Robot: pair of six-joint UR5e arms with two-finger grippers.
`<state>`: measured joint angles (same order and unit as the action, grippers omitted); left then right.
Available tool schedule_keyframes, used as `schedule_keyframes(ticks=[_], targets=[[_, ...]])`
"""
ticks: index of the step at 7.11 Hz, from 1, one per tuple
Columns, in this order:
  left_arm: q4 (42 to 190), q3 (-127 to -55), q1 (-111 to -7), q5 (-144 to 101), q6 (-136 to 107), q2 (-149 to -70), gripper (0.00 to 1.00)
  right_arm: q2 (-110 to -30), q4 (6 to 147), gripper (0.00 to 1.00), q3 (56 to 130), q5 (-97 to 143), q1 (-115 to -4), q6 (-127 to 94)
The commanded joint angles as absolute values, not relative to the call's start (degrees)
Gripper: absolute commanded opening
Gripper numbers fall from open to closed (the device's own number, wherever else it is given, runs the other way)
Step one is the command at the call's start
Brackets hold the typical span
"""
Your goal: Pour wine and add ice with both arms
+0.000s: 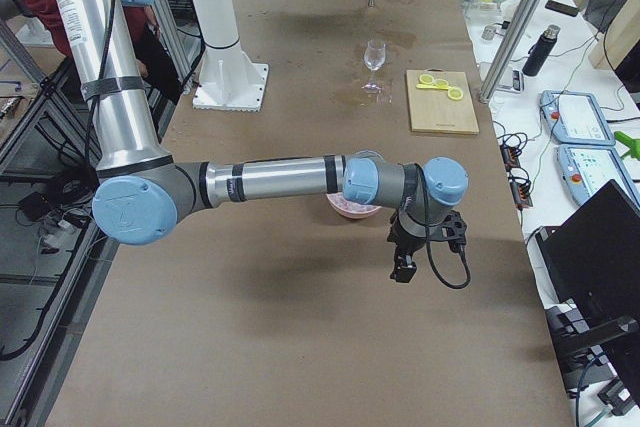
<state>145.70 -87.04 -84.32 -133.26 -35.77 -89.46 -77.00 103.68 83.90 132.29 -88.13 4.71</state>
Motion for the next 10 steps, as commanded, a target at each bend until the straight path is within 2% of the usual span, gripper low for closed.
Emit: schedule_keyframes(ticks=[1, 5, 8, 10], targets=[[127.87, -93.13, -87.8, -136.67, -29.63, -91.84, 0.99, -77.17, 103.62, 1.0, 83.76, 132.28, -88.24, 4.57], [122.2, -94.22, -88.77, -138.16, -26.46, -89.21, 0.99, -78.4, 103.62, 1.0, 84.72, 132.45, -88.42, 3.6], [107.0, -92.73, -90.43, -135.37, -13.03, -96.3, 0.99, -79.63, 103.62, 1.0, 86.31, 132.36, -88.59, 3.52], [107.48, -86.96, -91.92, -135.53, -3.21, -96.59, 0.99, -79.8, 103.62, 1.0, 86.31, 132.36, -88.59, 3.52]])
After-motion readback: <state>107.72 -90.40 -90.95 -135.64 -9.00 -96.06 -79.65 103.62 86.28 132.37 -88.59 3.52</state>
